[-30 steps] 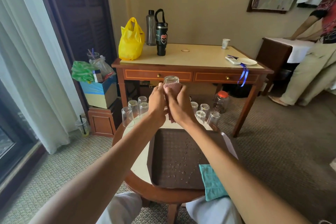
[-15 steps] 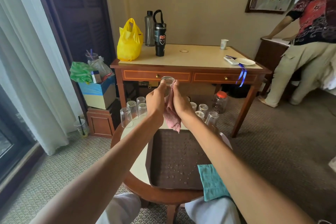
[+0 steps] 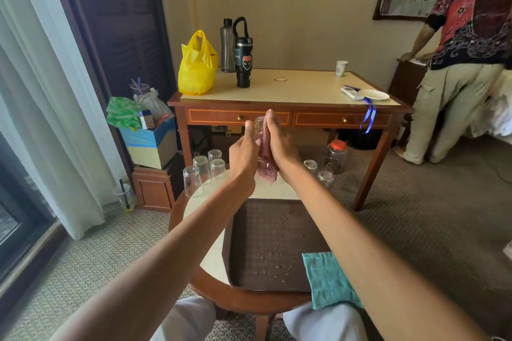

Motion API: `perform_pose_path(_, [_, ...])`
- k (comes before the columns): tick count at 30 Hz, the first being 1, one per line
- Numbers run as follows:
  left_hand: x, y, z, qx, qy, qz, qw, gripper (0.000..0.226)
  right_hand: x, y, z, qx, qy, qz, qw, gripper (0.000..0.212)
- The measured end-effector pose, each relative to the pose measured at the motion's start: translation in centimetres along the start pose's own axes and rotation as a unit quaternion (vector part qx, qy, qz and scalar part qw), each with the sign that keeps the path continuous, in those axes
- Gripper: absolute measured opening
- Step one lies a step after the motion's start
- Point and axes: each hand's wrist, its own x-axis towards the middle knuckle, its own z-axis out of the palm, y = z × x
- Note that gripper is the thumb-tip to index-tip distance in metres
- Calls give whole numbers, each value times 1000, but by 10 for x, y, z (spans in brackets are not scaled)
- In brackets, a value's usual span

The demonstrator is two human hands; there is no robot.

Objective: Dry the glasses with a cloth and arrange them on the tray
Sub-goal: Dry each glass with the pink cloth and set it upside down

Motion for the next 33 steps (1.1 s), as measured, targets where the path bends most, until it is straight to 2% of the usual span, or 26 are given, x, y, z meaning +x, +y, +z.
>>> perform_pose_path(2, [-1,0,3,27,-1,38,999,43,-1,-1,-1,12,-1,6,1000,57])
perform_pose_path(4, [-1,0,4,32,6,57,998,50,-2,0,1,14,-5,20,1000,62])
perform_pose_path(6, [1,-1,3,25,19,43,999,52,-4,6,4,-11,-16,20,1000,68])
perform_pose_path(9, [8,-3,-2,-8,36,15,999,43,-1,26,8,-12,-55,43,997,80])
perform_pose_path(12, [12,-6,-6,-32,36,15,999,51,-13,31,7,-20,-85,34,996,66])
perform_pose_path(15, [7,-8,-5,-29,37,2,999,36,-16,28,3,14,-70,-23,997,28])
perform_pose_path(17, [2,-9,-2,-26,29,-13,999,41,-16,22,0,27,-45,-36,998,23])
perform_pose_path(21, [-7,-14,8,10,4,12,1000,45,-11,7,-7,-15,37,-71,997,57])
perform_pose_path(23, [-14,-17,11,17,0,39,999,46,-7,5,-6,-28,43,-40,998,66])
perform_pose_path(25, [-14,-22,12,40,12,51,998,57,-7,7,-7,-56,26,22,998,71])
perform_pose_path(27, [-14,-22,11,45,13,47,998,66,-8,12,-8,-60,7,45,997,67])
perform_pose_path(30, [-12,-17,5,22,1,-7,1000,59,-14,19,-13,-98,-31,44,994,67])
perform_pose_path(33, [-1,-18,-6,-3,-2,-73,997,54,-18,40,-8,-119,-88,66,987,94])
